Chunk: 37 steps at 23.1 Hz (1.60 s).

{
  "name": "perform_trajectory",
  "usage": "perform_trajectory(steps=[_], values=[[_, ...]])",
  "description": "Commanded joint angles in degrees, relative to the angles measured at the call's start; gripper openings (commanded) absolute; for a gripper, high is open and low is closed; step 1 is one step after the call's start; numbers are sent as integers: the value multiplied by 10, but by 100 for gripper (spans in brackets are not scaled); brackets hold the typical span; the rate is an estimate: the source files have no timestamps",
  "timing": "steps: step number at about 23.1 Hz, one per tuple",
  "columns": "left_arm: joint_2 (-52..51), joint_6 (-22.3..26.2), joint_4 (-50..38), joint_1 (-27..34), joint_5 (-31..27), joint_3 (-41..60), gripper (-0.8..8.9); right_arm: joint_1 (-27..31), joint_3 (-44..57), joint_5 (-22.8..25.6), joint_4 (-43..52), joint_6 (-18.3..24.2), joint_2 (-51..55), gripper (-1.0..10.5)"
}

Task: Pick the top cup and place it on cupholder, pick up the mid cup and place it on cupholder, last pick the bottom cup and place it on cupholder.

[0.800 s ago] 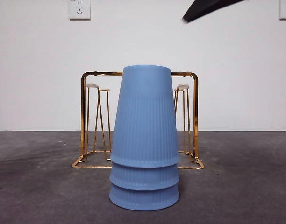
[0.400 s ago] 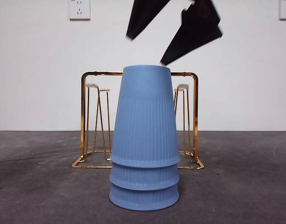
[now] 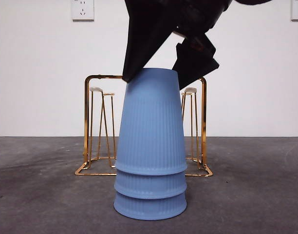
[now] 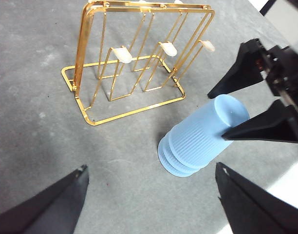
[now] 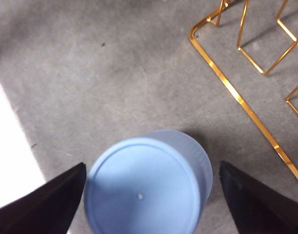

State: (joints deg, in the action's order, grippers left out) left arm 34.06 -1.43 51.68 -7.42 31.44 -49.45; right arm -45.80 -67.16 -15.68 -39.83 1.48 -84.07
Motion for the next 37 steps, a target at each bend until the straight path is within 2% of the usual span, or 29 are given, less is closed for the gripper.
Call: perform_trajectory(steps=[1,3,6,8,26,30,34,35,37], values=[[2,3,-2,-2,3,-9,409,-7,-12,1,4,7,-13,432],[2,3,-3,-2,3,-9,409,-9,-12,1,4,7,-13,396],[2,3,-3,-2,3,-9,409,-10,-12,1,3,7,-13,251],[2,3,-3,-2,3,-9,409,-11,-12,1,3,7,-12,221],[2,3,-3,-2,3,-9,409,-13,-14,12,-4,4,66,220],[2,4,-3,-2,3,-9,409,-13,-69,40,-66,5,96,221],[2,4,-3,-2,3,-9,409,-13,-164,46,-114,8,104,221],[2,3,-3,-2,3,-9,409,-13,-184,57,-121,10,104,221],[2,4,-3,-2,3,-9,409,-8,-219,112,-125,18,104,221]])
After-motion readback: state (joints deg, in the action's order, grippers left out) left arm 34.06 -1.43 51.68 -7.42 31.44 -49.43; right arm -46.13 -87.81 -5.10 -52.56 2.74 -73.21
